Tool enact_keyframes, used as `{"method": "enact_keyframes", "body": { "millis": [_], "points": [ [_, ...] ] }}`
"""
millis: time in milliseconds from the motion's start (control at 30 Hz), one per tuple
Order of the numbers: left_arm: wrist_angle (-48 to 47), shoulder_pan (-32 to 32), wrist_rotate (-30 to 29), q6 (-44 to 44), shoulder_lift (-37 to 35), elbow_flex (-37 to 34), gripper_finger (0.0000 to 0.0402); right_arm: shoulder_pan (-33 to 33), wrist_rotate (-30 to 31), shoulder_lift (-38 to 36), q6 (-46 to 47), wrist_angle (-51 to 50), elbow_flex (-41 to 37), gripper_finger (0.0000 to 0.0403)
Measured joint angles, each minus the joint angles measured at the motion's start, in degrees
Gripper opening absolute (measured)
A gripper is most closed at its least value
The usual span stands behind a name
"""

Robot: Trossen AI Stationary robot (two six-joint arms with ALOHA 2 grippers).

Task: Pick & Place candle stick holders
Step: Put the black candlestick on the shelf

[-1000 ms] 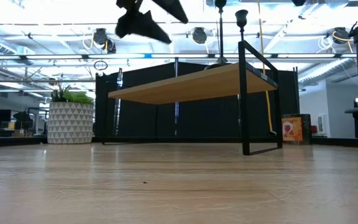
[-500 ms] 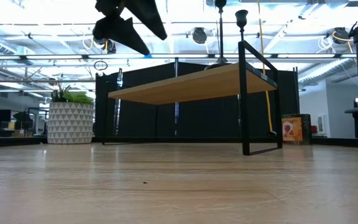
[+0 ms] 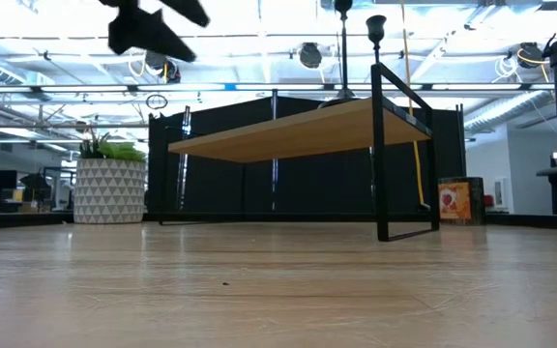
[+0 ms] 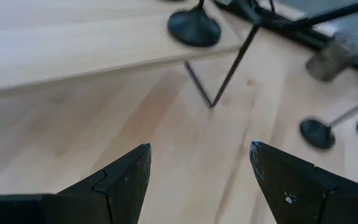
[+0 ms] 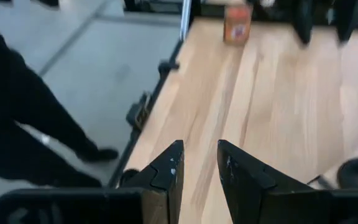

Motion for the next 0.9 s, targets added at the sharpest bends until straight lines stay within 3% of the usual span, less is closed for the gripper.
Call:
{"method": "enact_keyframes", "body": {
  "millis": [300, 567, 900],
  "points": [
    [1.8, -6.0, -0.9, 2.1, -13.4, -9.2, 0.0282, 4.6, -0.4, 13.3, 11.4, -14.0, 9.9, 0.0089],
    [1.3, -11.0, -4.0, 5.5, -25.4, -14.4, 0.0282, 6.7, -0.7, 17.8, 20.3, -15.4, 12.2, 0.0089],
    [1.2, -14.3, -4.1, 4.3, -37.6, -22.7, 0.0282, 7.9, -9.4, 21.2, 30.7, -15.0, 12.2, 0.0089]
  ]
}}
